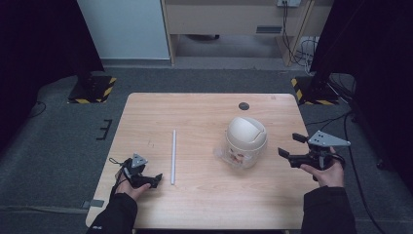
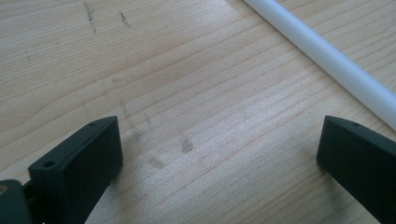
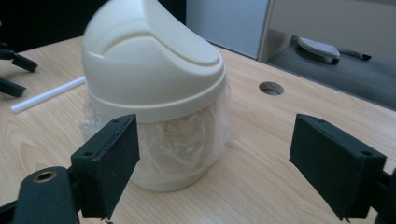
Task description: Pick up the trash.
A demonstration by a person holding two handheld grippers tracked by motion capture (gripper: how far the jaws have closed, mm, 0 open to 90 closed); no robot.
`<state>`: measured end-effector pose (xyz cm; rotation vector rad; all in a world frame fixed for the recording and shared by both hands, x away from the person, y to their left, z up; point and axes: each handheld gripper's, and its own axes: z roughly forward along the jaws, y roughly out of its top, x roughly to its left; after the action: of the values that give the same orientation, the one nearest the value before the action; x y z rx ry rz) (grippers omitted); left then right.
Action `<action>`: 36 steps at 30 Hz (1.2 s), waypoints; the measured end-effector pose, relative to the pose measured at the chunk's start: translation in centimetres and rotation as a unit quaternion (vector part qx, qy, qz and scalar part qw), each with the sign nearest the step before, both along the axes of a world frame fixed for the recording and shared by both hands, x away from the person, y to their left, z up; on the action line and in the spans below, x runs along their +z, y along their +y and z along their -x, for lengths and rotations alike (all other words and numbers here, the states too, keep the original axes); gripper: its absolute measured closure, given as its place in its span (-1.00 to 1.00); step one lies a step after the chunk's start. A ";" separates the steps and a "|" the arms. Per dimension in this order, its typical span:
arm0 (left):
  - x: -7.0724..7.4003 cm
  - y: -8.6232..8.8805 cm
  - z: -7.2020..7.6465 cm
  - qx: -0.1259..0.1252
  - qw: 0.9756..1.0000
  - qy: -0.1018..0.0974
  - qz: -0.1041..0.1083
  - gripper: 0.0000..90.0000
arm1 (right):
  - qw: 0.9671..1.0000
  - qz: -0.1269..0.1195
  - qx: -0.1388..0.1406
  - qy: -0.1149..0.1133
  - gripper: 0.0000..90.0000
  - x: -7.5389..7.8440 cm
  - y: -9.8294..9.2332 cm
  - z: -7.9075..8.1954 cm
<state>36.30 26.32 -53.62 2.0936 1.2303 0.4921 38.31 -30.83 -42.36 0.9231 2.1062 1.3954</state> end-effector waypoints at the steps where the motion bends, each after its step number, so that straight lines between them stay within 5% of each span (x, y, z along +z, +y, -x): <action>1: 0.0 0.0 0.0 0.000 1.000 0.000 0.000 -1.00 | 1.000 -0.002 0.002 -0.004 -0.64 0.2 0.1 0.0; 23: 0.0 0.0 0.0 -0.001 1.000 0.000 -0.001 -1.00 | 0.998 -0.027 0.039 -0.036 -0.67 3.3 1.9 -0.3; 36: 0.0 0.0 0.0 0.000 1.000 0.000 -0.001 -1.00 | 0.996 -0.019 0.081 -0.037 -0.68 4.1 4.9 -1.7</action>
<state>36.31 26.31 -53.63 2.0948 1.2294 0.4933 40.01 -25.97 -38.30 0.7148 2.1454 1.5305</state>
